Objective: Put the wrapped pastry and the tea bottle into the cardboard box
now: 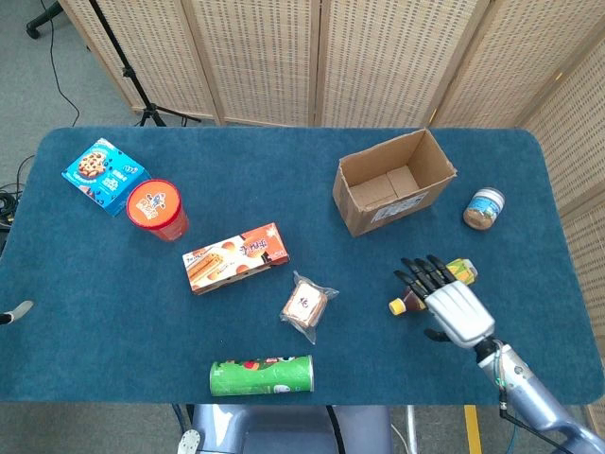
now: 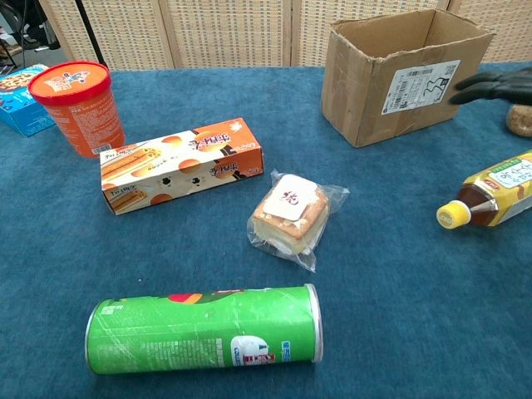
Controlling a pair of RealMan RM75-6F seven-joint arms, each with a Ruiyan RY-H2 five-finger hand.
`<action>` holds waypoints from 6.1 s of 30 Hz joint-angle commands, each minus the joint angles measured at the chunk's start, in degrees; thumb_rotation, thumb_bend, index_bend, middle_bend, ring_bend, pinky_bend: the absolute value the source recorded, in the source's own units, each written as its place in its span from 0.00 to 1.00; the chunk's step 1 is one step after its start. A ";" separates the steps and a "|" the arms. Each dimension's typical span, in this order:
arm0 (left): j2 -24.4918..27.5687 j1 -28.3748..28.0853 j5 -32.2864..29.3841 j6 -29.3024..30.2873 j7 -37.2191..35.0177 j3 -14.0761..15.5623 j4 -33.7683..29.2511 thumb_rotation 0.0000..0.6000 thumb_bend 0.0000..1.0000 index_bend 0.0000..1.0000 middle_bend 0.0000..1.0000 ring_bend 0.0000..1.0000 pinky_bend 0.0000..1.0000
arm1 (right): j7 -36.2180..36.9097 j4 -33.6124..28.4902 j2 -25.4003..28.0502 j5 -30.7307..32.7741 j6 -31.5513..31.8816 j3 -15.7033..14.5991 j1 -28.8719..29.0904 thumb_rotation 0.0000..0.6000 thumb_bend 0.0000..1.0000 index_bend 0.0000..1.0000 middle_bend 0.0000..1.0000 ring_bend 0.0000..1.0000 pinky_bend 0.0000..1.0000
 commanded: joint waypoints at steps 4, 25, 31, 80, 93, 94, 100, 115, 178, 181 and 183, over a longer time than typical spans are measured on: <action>0.55 1.22 1.79 -0.81 -2.61 -0.71 1.10 1.00 0.00 0.00 0.00 0.00 0.00 | -10.13 -5.02 -9.23 6.22 -20.75 6.08 16.74 1.00 0.00 0.00 0.00 0.00 0.00; 1.24 1.28 0.24 -6.06 -4.56 -3.71 1.98 1.00 0.00 0.00 0.00 0.00 0.00 | -31.94 7.55 -24.98 33.66 -27.90 6.63 31.45 1.00 0.00 0.00 0.00 0.00 0.00; 1.59 1.50 0.25 -7.11 -5.40 -4.25 2.10 1.00 0.00 0.00 0.00 0.00 0.00 | -34.17 9.66 -26.89 38.03 -25.46 4.14 32.75 1.00 0.03 0.24 0.10 0.04 0.09; 0.89 0.89 -0.45 -12.27 -3.02 -6.55 1.69 1.00 0.00 0.00 0.00 0.00 0.00 | -29.39 37.41 -21.79 49.25 -11.42 19.69 33.21 1.00 0.00 0.00 0.00 0.00 0.07; 1.15 1.45 -0.02 -12.36 -3.84 -6.49 1.94 1.00 0.00 0.00 0.00 0.00 0.00 | -24.96 17.86 -8.88 43.55 -5.33 19.78 28.43 1.00 0.00 0.00 0.00 0.00 0.01; 1.17 1.48 0.03 -12.38 -3.94 -6.46 1.97 1.00 0.00 0.00 0.00 0.00 0.00 | -23.89 15.81 -7.39 42.60 -5.37 19.36 27.46 1.00 0.00 0.00 0.00 0.00 0.01; 1.17 1.85 0.49 -12.13 -4.43 -6.34 2.26 1.00 0.00 0.00 0.00 0.00 0.00 | -5.63 1.16 6.71 17.93 -2.22 9.80 16.00 1.00 0.00 0.00 0.00 0.00 0.01; 0.61 2.36 2.19 -10.62 -1.94 -5.90 1.02 1.00 0.00 0.00 0.00 0.00 0.00 | 8.18 13.50 3.75 -4.54 2.35 -6.69 8.42 1.00 0.00 0.00 0.00 0.00 0.01; 0.20 0.85 -1.54 -14.15 -1.11 -7.18 1.77 1.00 0.00 0.00 0.00 0.00 0.00 | 0.03 48.81 -16.95 8.29 -5.40 9.62 32.35 1.00 0.57 0.67 0.66 0.59 0.46; 0.16 0.82 -2.15 -14.42 -1.04 -7.26 1.99 1.00 0.00 0.00 0.00 0.00 0.00 | 1.81 52.56 -19.00 8.19 -5.94 8.10 32.19 1.00 0.57 0.67 0.66 0.59 0.46; 0.11 0.69 -2.40 -14.80 -0.93 -7.26 2.04 1.00 0.00 0.00 0.00 0.00 0.00 | 2.57 54.63 -20.25 8.21 -5.87 7.55 32.23 1.00 0.57 0.67 0.66 0.59 0.46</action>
